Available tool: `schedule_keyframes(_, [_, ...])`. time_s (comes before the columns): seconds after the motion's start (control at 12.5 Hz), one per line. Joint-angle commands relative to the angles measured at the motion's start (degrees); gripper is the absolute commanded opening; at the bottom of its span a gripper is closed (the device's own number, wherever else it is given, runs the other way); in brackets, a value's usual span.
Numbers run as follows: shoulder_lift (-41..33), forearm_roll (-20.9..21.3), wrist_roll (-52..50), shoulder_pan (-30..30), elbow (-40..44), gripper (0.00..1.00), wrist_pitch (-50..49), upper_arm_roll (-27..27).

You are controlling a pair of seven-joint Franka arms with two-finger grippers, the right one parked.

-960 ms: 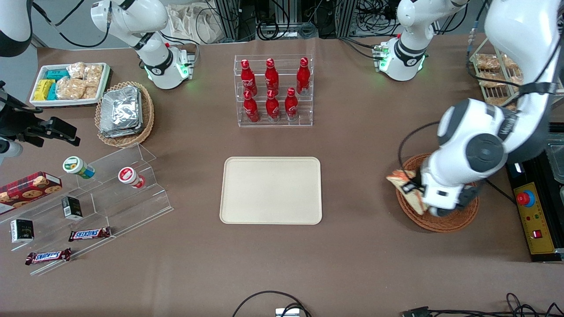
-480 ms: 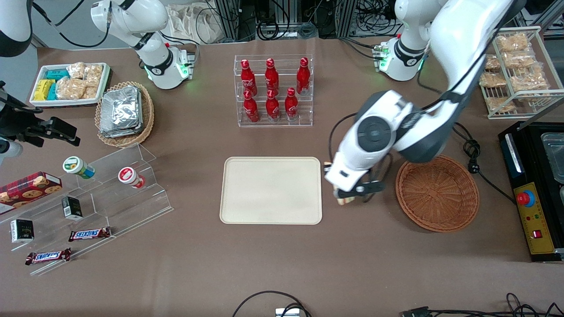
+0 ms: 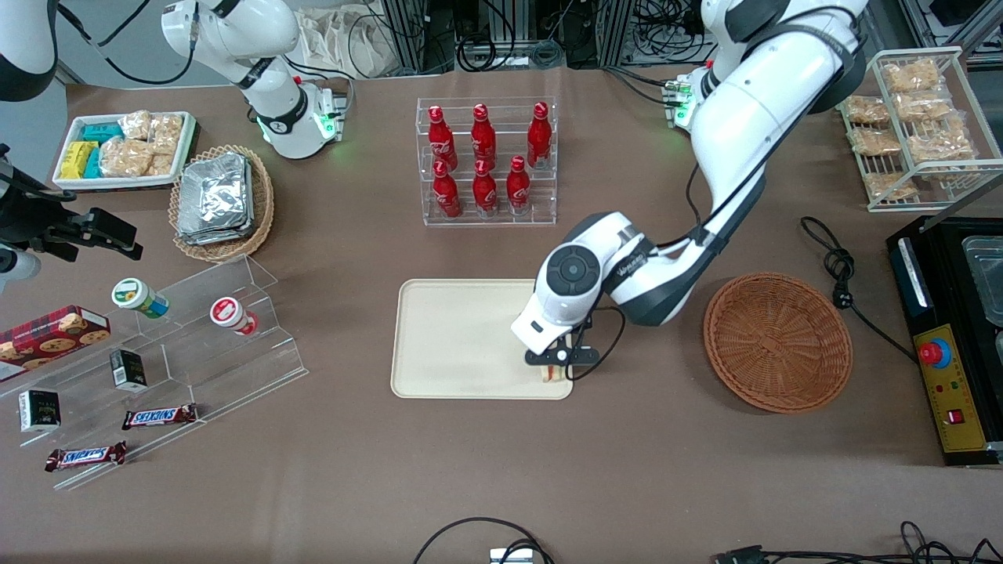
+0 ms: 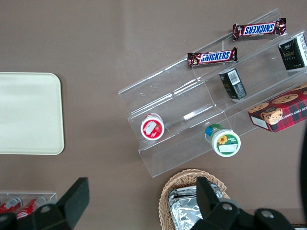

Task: Place sandwich from basket to tray
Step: 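Carry the sandwich with the left gripper over the cream tray, then lower the sandwich onto the tray and open the left gripper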

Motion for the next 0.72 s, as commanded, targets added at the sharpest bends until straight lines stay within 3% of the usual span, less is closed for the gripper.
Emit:
schedule_keyframes(0.0, [3.1,1.0,0.8,-1.0,4.1,0.21,-0.6,-0.1])
schedule_keyframes(0.16, [3.8,1.0,0.8,-2.0,4.2,0.42,-0.6,0.3])
schedule_keyframes(0.24, [4.0,1.0,0.7,-2.7,4.4,0.48,-0.3,0.9])
schedule_keyframes(0.32, [4.0,1.0,0.7,-3.3,4.7,0.7,-0.4,1.7])
schedule_keyframes(0.4, [3.9,1.0,0.7,-3.8,4.6,1.0,-0.6,2.4])
schedule_keyframes(0.64, [2.2,1.1,0.3,-3.8,4.6,1.0,-1.3,2.5])
